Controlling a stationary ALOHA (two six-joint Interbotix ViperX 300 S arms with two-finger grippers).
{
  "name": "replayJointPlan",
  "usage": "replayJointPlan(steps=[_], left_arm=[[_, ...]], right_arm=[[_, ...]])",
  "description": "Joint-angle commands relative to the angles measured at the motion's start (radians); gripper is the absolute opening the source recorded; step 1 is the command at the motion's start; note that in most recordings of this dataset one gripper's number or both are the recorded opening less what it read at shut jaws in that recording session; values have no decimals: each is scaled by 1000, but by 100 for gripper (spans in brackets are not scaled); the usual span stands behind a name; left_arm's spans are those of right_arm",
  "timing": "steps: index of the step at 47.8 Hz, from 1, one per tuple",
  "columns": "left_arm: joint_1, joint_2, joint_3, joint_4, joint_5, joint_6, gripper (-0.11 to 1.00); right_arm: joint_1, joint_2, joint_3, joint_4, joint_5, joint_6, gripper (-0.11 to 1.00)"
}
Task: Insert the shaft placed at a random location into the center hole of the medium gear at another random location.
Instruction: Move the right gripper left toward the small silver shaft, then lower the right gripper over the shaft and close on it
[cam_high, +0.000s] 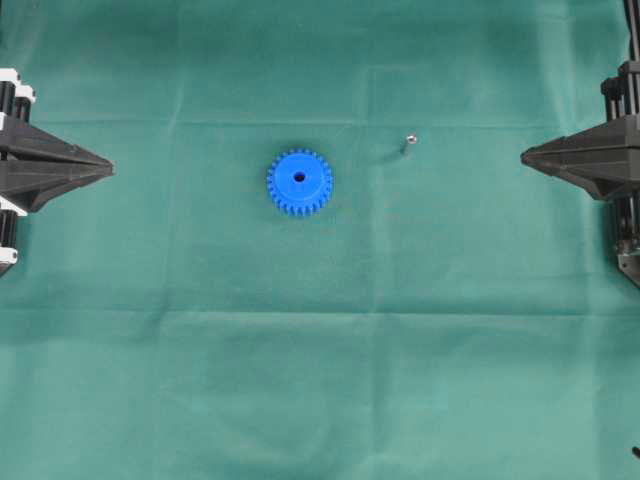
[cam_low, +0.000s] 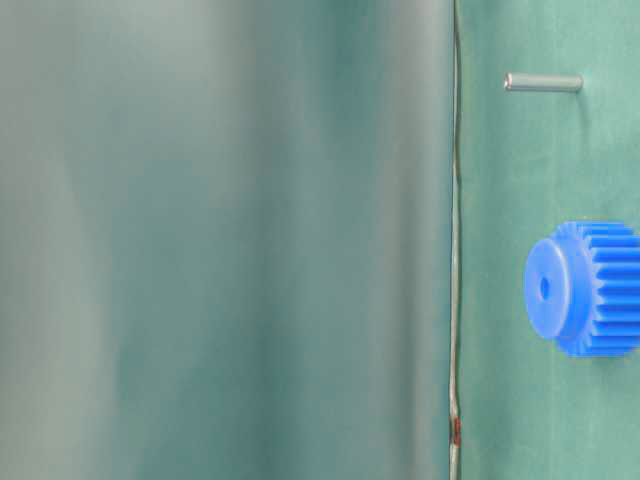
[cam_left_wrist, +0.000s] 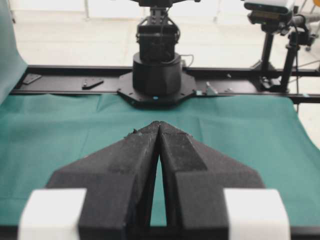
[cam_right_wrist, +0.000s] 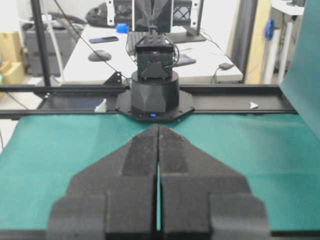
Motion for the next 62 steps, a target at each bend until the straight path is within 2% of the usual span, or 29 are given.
replayJointPlan(steps=[1,12,28,34,42,45,47,54,62], left_arm=[[0,2,-32,6,15,-17,0],[0,2,-34,8,26,-26,0],[0,2,-32,9,28,-25,0],[0,2,-32,11,28,-23,0],[0,2,-31,11,41,-23,0],[0,2,-31,11,44,-23,0],[2,2,-31,11,49,-23,0],[2,2,-31,11,55,-23,0],[3,2,-29,11,61,-23,0]], right_arm=[[0,6,-12,0,3,8,1],[-6,29,-21,2,21,8,1],[-95,160,-9,14,-17,8,3],[-147,268,-9,26,-49,8,20],[-206,445,-21,26,-80,5,68],[-222,509,-26,25,-92,0,82],[-238,563,-31,25,-107,0,85],[-265,698,-46,25,-179,0,80],[-291,828,-63,26,-258,0,80]])
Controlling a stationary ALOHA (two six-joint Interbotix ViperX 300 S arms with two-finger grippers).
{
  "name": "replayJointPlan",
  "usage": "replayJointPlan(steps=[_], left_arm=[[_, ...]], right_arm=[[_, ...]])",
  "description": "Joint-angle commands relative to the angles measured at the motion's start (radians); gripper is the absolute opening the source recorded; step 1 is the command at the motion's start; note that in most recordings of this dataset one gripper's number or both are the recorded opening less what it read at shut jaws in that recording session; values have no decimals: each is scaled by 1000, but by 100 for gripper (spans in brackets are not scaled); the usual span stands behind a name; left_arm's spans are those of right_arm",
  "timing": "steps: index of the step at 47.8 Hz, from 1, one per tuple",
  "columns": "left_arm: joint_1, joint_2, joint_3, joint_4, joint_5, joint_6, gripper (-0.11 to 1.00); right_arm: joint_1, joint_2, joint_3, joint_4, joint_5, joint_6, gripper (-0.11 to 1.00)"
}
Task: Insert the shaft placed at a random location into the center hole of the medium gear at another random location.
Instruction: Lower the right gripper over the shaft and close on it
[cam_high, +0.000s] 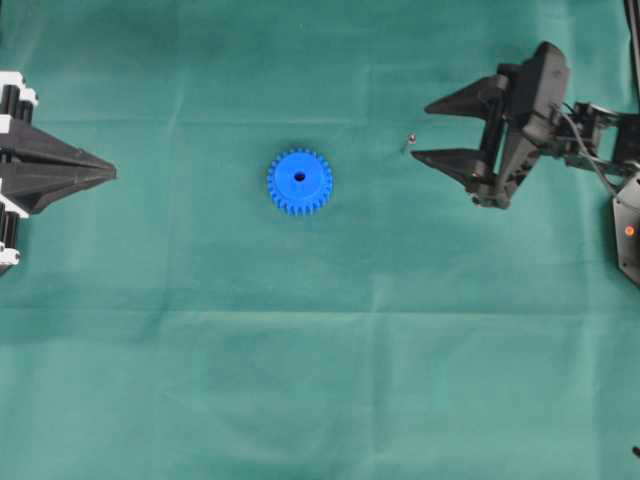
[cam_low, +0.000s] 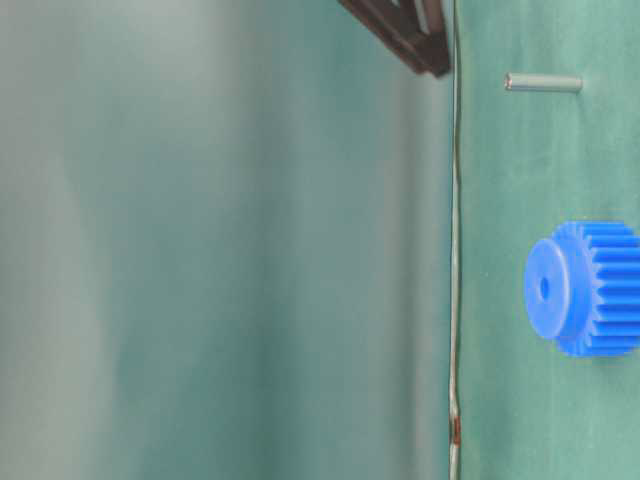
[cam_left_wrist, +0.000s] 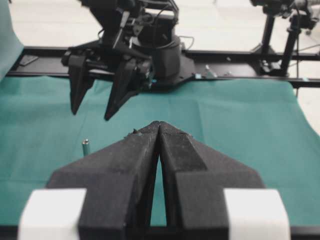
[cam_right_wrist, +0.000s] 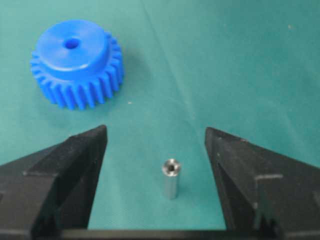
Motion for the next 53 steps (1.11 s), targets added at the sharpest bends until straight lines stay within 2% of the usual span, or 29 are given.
replayJointPlan(steps=[1,13,28,31,34,43,53], left_arm=[[3,3,-23,3,-2,2,0],[5,5,-23,2,0,2,0],[5,5,-23,3,8,3,0],[5,5,-23,3,8,2,0],[5,5,-23,3,8,2,0],[5,5,-23,3,8,2,0],[5,5,-23,3,8,2,0]], right_arm=[[-18,60,-28,3,-46,0,80],[-28,169,-51,3,-64,0,79],[-28,179,-41,6,-66,0,72],[-28,179,-41,6,-64,0,67],[-28,179,-40,5,-66,0,57],[-28,178,-40,3,-64,-5,14],[-28,179,-43,3,-66,-5,13]])
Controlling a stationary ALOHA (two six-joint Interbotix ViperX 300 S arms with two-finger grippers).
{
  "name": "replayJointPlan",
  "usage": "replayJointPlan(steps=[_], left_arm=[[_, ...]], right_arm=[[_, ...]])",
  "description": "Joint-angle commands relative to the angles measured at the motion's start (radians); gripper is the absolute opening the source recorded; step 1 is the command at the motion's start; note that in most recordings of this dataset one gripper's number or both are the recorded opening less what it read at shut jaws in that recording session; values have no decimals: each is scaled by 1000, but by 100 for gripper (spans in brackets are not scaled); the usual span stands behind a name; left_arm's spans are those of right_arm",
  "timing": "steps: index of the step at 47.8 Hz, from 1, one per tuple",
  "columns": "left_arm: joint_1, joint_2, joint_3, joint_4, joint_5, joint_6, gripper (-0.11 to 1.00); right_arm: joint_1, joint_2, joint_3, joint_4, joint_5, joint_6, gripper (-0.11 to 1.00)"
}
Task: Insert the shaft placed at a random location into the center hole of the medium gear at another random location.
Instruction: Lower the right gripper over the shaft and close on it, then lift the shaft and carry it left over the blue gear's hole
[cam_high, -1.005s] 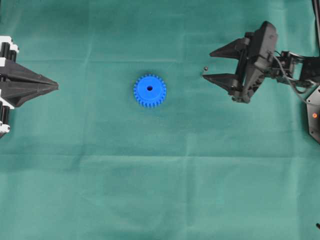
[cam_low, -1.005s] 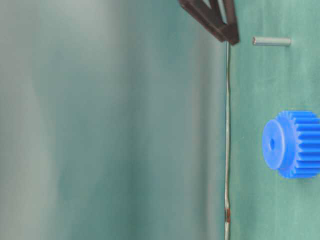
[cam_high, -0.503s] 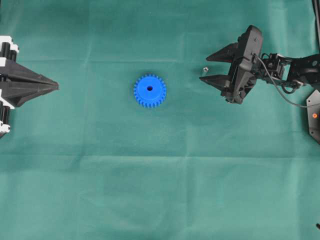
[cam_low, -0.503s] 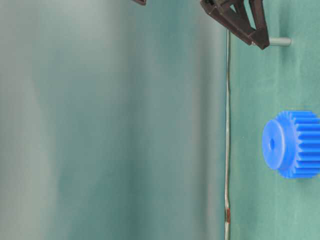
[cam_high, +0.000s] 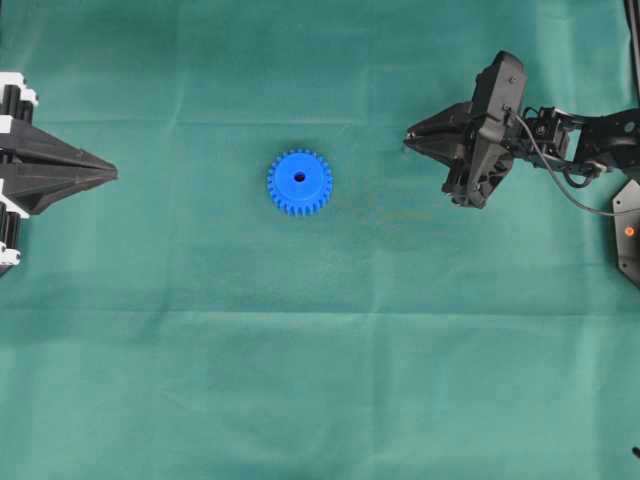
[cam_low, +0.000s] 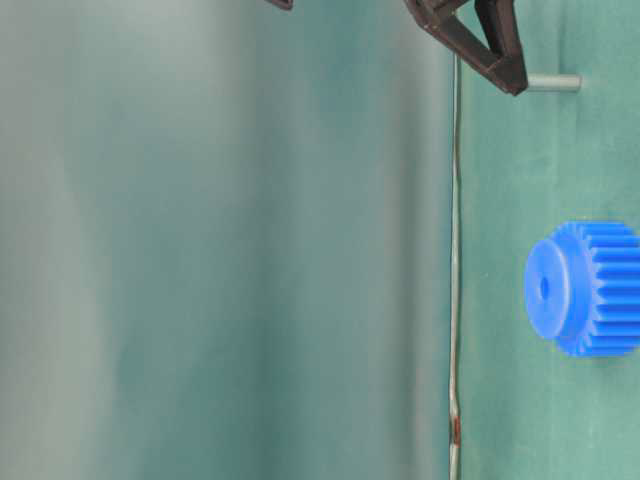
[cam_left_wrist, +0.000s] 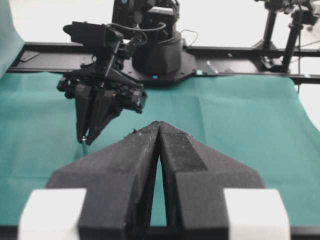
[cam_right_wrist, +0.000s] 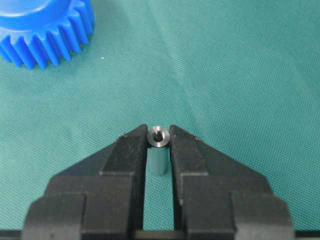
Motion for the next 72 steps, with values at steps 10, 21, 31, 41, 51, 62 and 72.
replayJointPlan(steps=[10,21,31,41,51,62,72], left_arm=[[2,5,-21,3,2,-2,0],[2,5,-21,3,6,-2,0],[3,3,-21,3,8,-2,0],[2,5,-21,3,9,-2,0],[2,5,-21,3,12,-3,0],[2,5,-21,3,17,-3,0],[2,5,-21,3,18,-3,0]], right_arm=[[-5,-35,-21,0,0,5,13],[2,-187,-46,0,161,9,13],[18,-295,-58,2,262,8,13],[20,-298,-57,0,267,9,13],[26,-282,-71,3,252,11,13],[84,-198,-160,5,233,21,13],[137,-89,-290,5,239,23,13]])
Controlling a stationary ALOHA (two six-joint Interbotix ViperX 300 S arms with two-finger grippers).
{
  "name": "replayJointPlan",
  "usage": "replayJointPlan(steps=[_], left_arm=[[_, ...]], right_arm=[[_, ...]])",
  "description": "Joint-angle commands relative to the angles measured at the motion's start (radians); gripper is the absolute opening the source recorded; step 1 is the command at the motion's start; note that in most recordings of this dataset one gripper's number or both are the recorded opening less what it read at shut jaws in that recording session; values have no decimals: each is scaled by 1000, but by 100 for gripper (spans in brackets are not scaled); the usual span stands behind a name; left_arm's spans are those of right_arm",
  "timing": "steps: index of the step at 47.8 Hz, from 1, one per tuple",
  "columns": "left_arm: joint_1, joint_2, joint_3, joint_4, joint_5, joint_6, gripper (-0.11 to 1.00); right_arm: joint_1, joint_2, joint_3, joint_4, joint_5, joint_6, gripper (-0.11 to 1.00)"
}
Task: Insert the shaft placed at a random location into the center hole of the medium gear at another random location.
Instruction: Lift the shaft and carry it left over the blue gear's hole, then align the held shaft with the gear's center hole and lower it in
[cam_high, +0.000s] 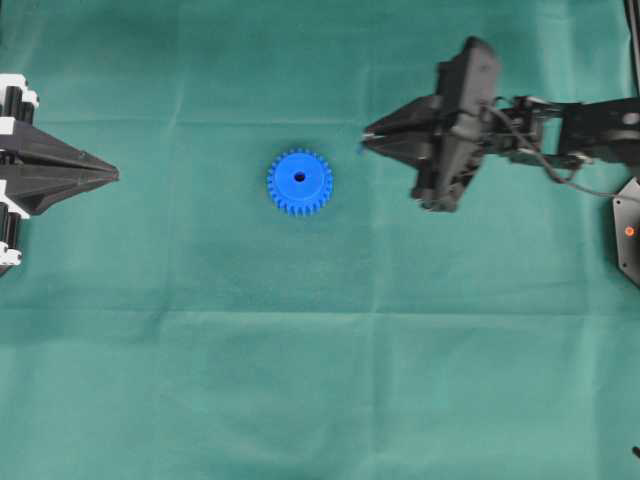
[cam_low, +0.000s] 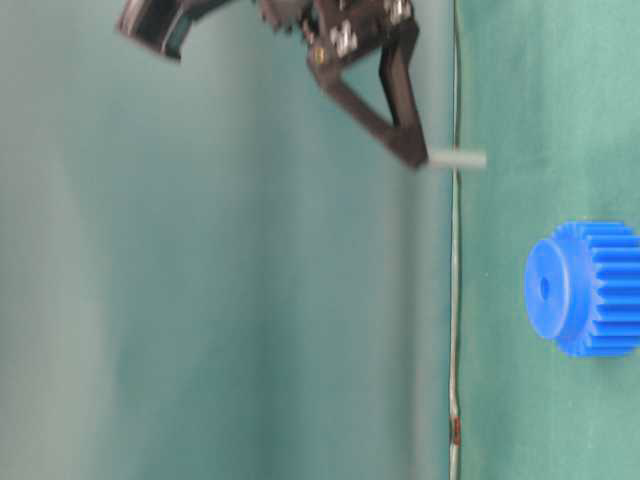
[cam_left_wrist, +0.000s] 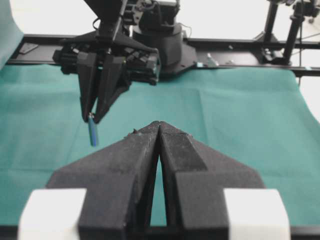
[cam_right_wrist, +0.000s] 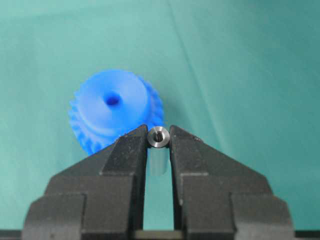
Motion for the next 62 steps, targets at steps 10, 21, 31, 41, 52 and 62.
replayJointPlan(steps=[10,21,31,41,52,62], left_arm=[[3,5,-21,2,-2,0,0],[3,5,-23,2,0,0,0],[3,5,-23,2,0,0,0],[3,5,-23,2,0,0,0],[3,5,-21,2,0,0,0],[3,5,-23,2,0,0,0]], right_arm=[[60,103,-181,2,18,15,13],[69,135,-212,0,23,14,13],[67,138,-209,0,18,15,13],[67,181,-216,2,5,14,13],[67,232,-219,9,-35,15,13],[69,227,-219,11,-35,15,13]])
